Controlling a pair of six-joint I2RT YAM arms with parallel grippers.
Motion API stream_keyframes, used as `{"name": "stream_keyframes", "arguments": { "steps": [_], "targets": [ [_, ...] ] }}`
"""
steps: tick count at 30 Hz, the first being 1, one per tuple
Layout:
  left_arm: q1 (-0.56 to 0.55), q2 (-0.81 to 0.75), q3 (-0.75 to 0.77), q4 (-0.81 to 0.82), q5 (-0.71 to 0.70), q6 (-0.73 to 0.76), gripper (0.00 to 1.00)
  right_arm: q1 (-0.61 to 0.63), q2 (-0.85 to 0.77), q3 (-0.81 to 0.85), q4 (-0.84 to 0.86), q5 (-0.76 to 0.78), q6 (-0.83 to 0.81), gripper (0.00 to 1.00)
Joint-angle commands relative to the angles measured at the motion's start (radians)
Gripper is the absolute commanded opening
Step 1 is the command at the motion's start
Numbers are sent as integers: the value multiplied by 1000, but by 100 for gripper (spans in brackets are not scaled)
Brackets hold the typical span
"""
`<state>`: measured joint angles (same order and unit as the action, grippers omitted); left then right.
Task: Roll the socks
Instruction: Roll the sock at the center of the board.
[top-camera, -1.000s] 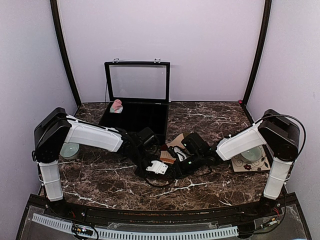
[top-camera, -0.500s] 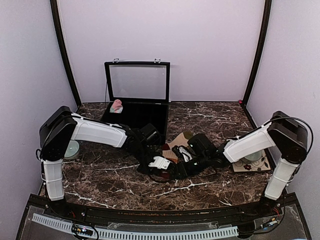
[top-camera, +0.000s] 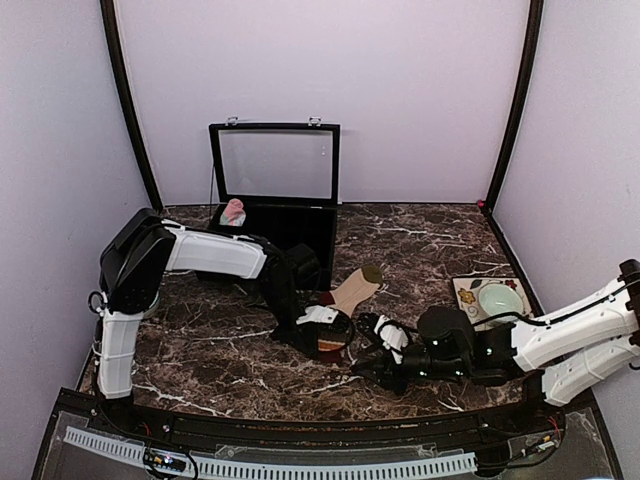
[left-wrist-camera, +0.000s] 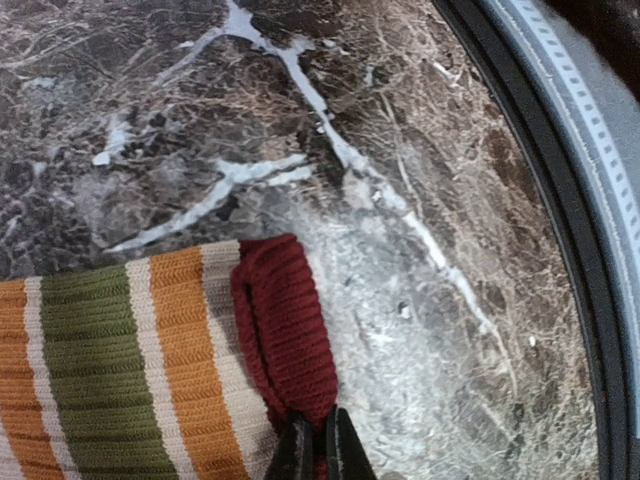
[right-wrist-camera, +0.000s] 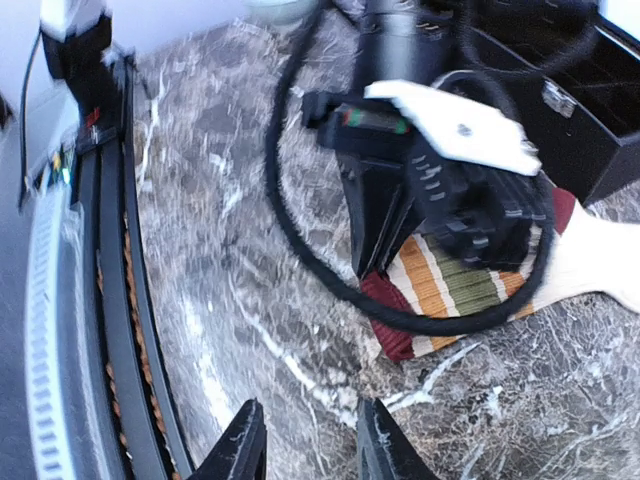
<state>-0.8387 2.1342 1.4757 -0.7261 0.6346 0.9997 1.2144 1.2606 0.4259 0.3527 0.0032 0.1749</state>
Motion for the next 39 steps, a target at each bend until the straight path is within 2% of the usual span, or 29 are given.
{"name": "stream_keyframes", "arguments": {
  "steps": [1, 5, 10, 14, 21, 39],
  "targets": [
    [10, 81, 28, -214, 68, -22, 0, 125, 64, 47, -1, 194, -200, 30],
    [18, 134, 75, -279, 88, -26, 0, 232, 175, 132, -55, 255, -267, 28],
    [22, 151, 93, -295, 99, -35, 0, 251, 274, 192, -38, 289, -353, 25],
    [22, 156, 89, -296, 99, -35, 0, 221, 324, 228, -5, 294, -436, 23],
    [27, 160, 92, -296, 99, -35, 0, 151, 411, 259, 54, 228, -484, 20],
    [35, 164, 103, -301, 135, -30, 0, 83, 508, 237, 139, 194, -469, 19]
  ]
}}
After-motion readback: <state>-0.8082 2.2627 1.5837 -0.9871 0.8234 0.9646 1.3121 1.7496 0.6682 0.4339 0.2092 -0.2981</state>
